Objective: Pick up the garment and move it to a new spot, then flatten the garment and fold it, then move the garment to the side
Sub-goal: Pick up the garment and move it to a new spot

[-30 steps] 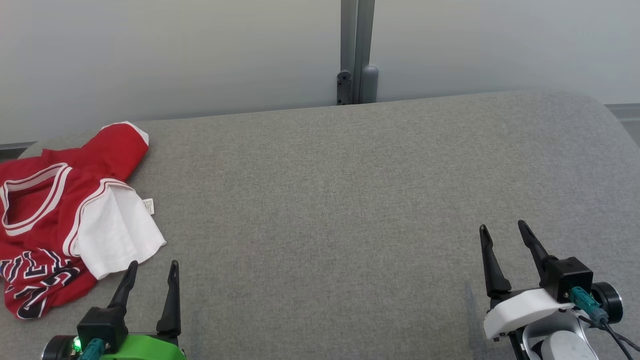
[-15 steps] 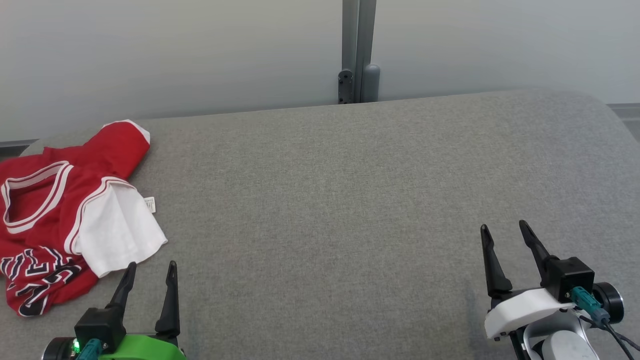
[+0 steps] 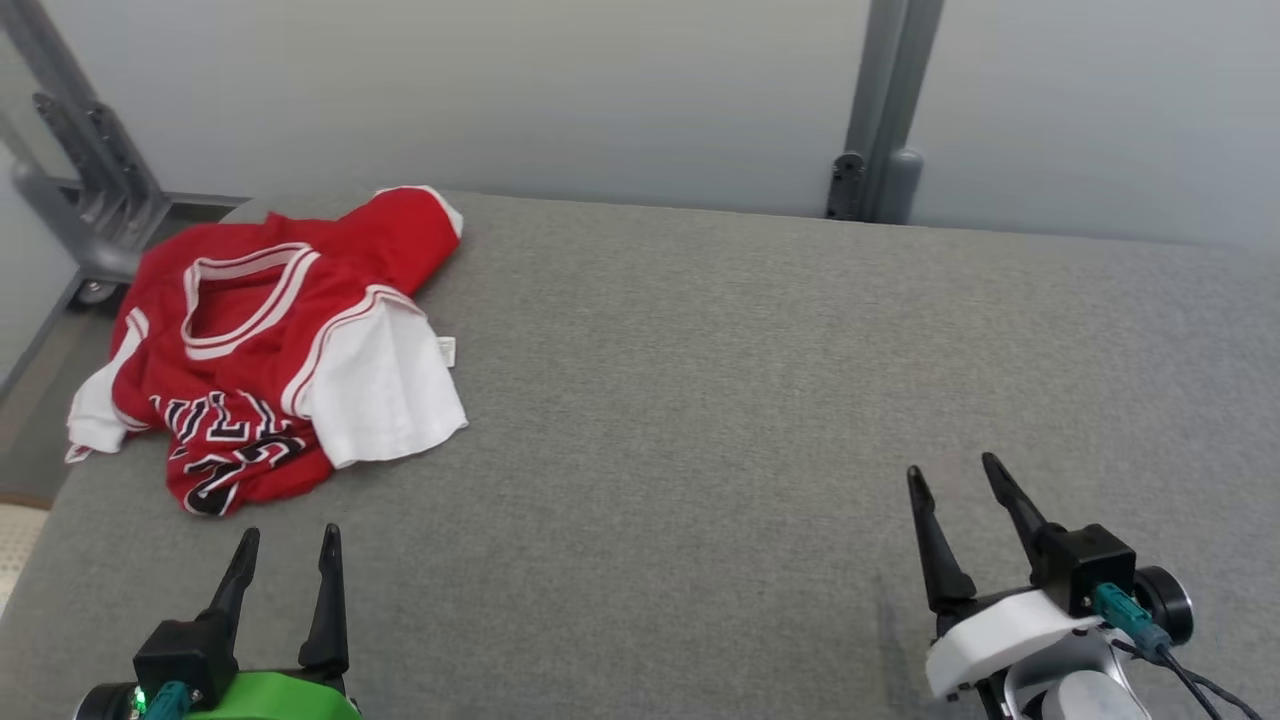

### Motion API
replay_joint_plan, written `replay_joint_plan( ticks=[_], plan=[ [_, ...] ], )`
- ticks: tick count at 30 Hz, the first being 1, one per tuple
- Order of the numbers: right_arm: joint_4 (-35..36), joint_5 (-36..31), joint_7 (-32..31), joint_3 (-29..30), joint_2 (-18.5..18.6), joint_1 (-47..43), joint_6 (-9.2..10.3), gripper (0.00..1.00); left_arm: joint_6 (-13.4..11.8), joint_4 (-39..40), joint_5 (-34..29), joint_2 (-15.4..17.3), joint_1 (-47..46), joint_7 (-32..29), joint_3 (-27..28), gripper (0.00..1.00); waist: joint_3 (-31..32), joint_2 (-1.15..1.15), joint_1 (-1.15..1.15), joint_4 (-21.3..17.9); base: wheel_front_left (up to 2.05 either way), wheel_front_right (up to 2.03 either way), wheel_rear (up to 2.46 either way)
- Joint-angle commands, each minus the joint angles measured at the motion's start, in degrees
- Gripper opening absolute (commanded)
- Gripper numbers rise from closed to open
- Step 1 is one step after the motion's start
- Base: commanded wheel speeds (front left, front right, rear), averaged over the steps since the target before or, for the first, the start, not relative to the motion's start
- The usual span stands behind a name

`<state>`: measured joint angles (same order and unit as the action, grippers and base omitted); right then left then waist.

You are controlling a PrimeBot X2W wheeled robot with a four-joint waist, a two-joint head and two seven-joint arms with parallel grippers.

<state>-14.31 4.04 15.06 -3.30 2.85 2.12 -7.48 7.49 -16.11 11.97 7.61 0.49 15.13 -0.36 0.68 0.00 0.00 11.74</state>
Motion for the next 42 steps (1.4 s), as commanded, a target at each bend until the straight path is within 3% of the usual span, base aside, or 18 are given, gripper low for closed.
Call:
replay_joint_plan(
  ticks=[1,7,16,22,30,33,36,38,42],
  plan=[
    [-0.24,0.81,0.18,-1.31,0.09,1.01,-0.01,1.00,0.00,0.12,0.50,0.37,1.02,0.02,0.43,1.00,0.29,0.00,0.00,7.50,0.00,0.00,0.00],
    [-0.68,1.48,0.18,-4.62,0.50,2.41,-0.01,1.00,0.00,0.94,1.10,0.39,1.62,0.03,1.71,1.00,-1.34,0.00,0.00,8.26,0.00,0.00,0.00],
    [1.16,3.87,0.18,-9.23,4.62,6.63,-0.01,1.00,0.00,-0.64,4.01,1.38,-9.33,0.02,-1.55,1.00,-8.42,0.00,0.00,2.62,0.00,0.00,0.00],
    [2.71,3.63,0.18,-10.29,6.34,10.52,-0.01,1.00,0.00,-12.51,8.10,4.03,-21.37,-1.60,-5.55,1.00,-13.44,0.00,0.00,-2.65,0.00,0.00,0.00],
    [4.47,3.43,0.18,-11.52,6.28,13.66,-0.01,1.00,-0.64,-29.78,12.21,8.86,-35.41,-13.40,-4.97,1.00,-19.39,0.00,0.00,-9.03,0.00,0.00,0.00],
    [4.86,3.17,0.18,-11.45,6.19,14.38,-0.01,1.00,-2.12,-34.47,11.67,10.73,-39.15,-17.19,-5.02,1.00,-21.46,0.00,0.00,-10.39,0.00,0.00,0.00],
    [5.05,3.21,0.18,-11.17,6.04,14.75,-0.01,1.00,-2.04,-38.83,13.01,11.65,-41.30,-21.91,-4.65,1.00,-22.53,0.00,0.00,-11.33,0.00,0.00,0.00],
    [5.15,3.20,0.18,-10.80,5.68,14.73,-0.01,1.00,-1.45,-40.44,13.43,12.65,-42.53,-23.59,-4.88,0.03,-22.74,0.00,0.00,-11.52,0.00,0.00,0.00],
    [5.11,3.49,0.18,-9.57,5.24,13.67,-0.01,1.00,-0.73,-41.79,13.56,13.16,-43.01,-24.60,-6.20,0.00,-22.25,0.00,0.00,-11.07,0.00,0.00,0.00]
  ],
)
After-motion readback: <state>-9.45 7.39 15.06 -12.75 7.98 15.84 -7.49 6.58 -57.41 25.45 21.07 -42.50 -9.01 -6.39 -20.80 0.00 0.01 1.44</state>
